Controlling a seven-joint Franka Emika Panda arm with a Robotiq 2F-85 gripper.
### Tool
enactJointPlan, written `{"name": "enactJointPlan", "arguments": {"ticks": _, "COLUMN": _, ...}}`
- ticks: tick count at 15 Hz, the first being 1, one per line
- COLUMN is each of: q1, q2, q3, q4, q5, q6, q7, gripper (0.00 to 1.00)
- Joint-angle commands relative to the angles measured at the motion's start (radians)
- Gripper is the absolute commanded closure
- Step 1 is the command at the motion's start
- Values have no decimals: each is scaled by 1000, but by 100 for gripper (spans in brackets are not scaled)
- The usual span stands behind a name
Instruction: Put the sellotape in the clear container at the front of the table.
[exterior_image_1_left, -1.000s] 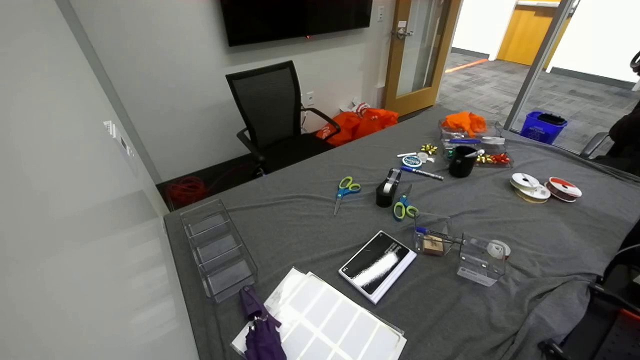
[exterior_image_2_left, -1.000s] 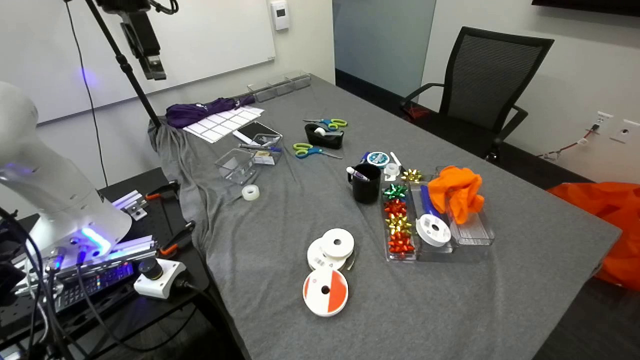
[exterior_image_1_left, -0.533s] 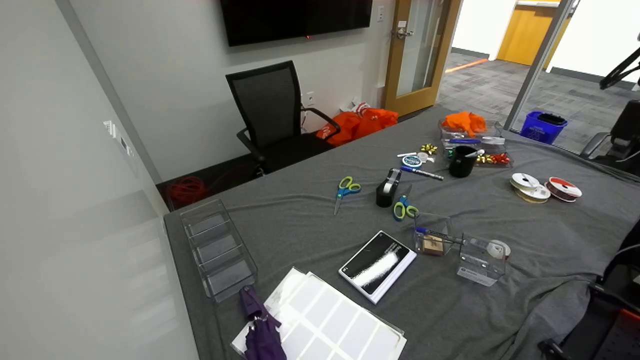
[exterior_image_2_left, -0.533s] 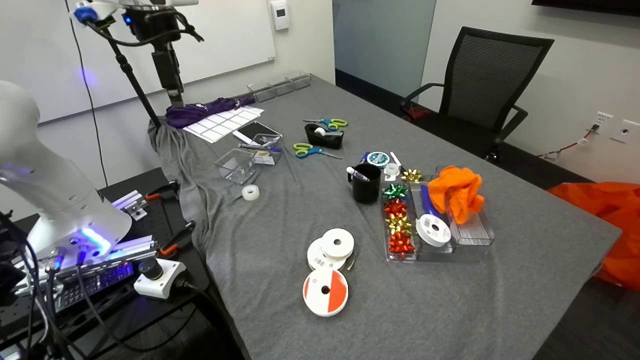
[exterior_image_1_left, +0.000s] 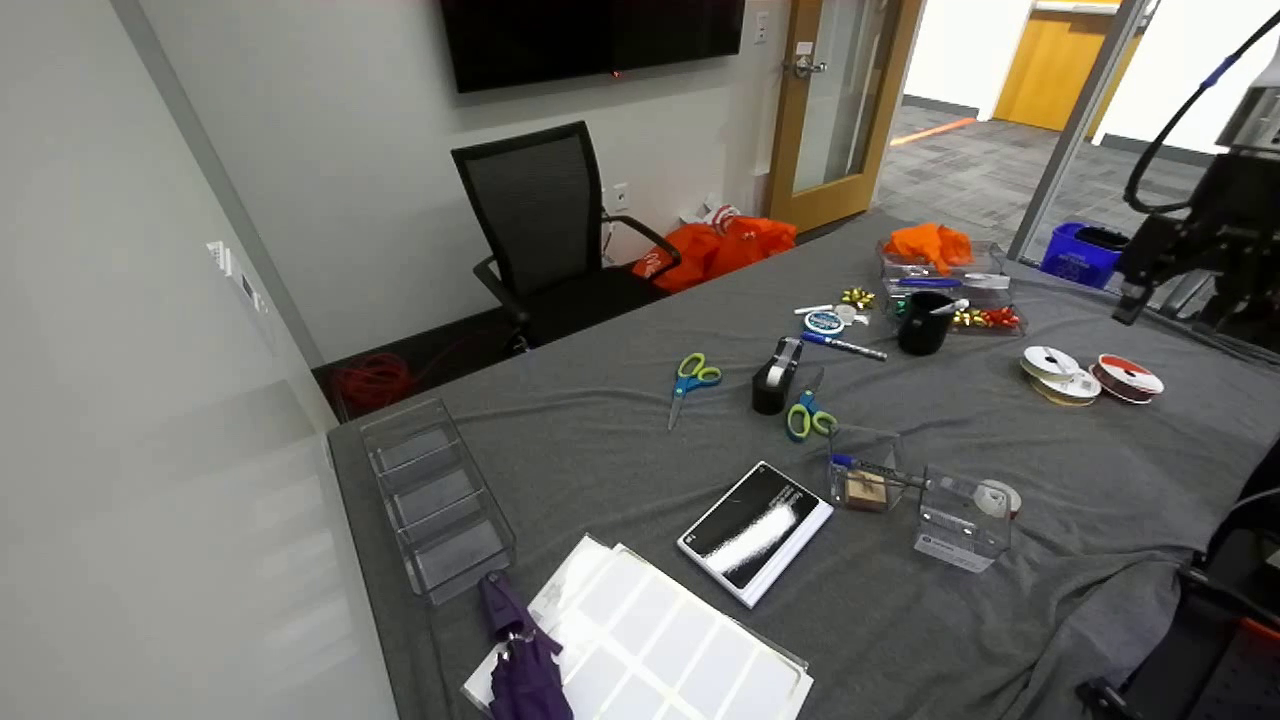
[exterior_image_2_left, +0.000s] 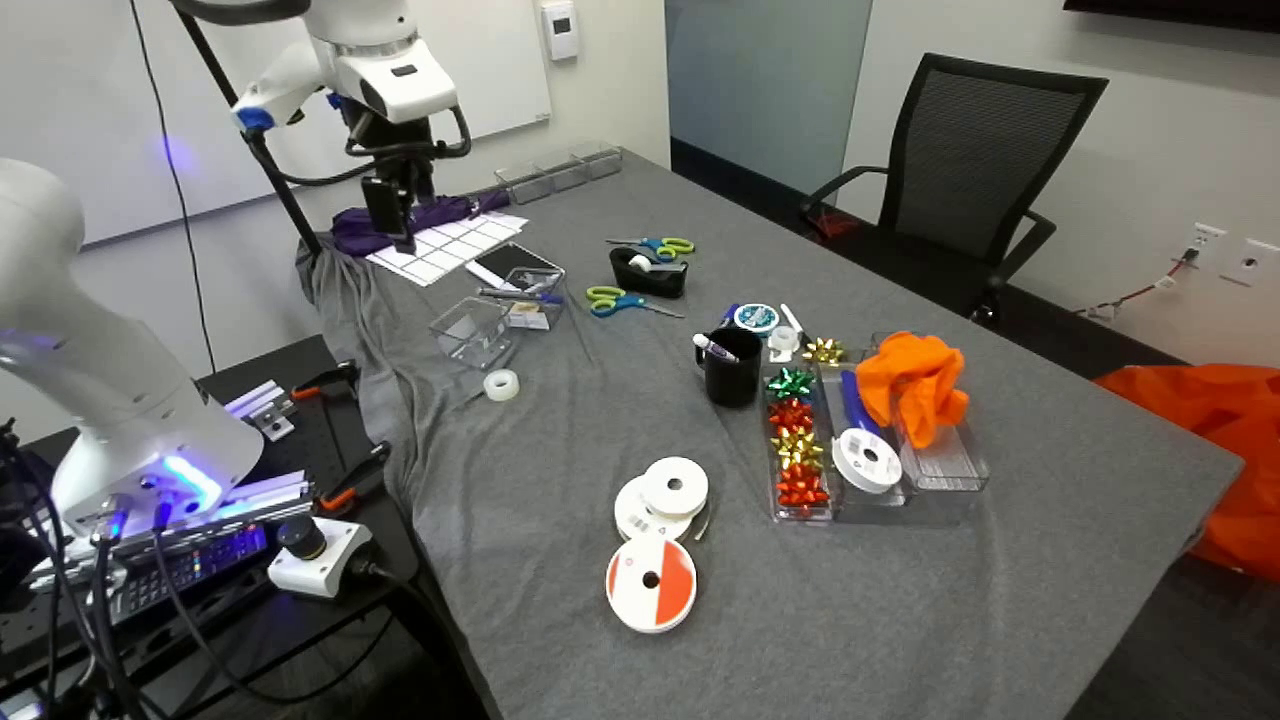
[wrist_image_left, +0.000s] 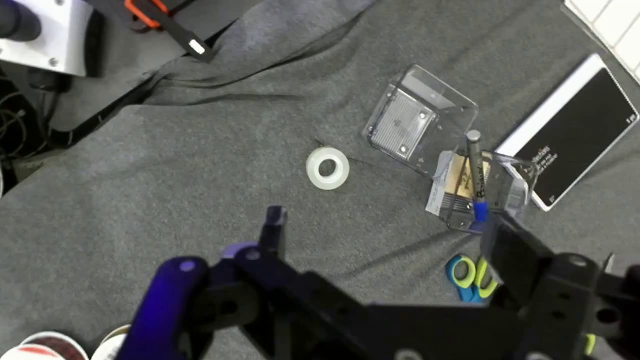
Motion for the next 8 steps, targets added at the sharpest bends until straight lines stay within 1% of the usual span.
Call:
{"name": "enactJointPlan", "arguments": {"ticks": 1, "q1": -23, "q2": 126, "q3": 25, "q4": 18, "q5": 131, "q6": 116, "q7": 105, "gripper": 0}}
{"name": "enactJointPlan", "arguments": {"ticks": 2, "q1": -22, "q2": 151, "q3": 29, "q4": 7, "q5": 166, "q6": 173, "q7": 135, "gripper": 0}}
{"name": "enactJointPlan", "arguments": {"ticks": 3, "q1": -29, "q2": 172, "q3": 45, "q4": -2, "q5": 162, "q6": 227, "q7": 177, "gripper": 0}}
{"name": "enactJointPlan", "arguments": {"ticks": 4, "q1": -26, "q2": 116, "q3": 34, "q4": 0, "q5": 138, "q6": 150, "q7": 119, "gripper": 0}}
{"name": "enactJointPlan", "arguments": {"ticks": 6, "q1": -24, "q2": 143, "q3": 41, "q4": 1, "q5": 138, "q6": 168, "q7": 129, "gripper": 0}}
{"name": "enactJointPlan", "arguments": {"ticks": 8, "q1": -25, "q2": 134, "q3": 42, "q4": 2, "q5": 139, "q6": 167, "q7": 128, "gripper": 0}}
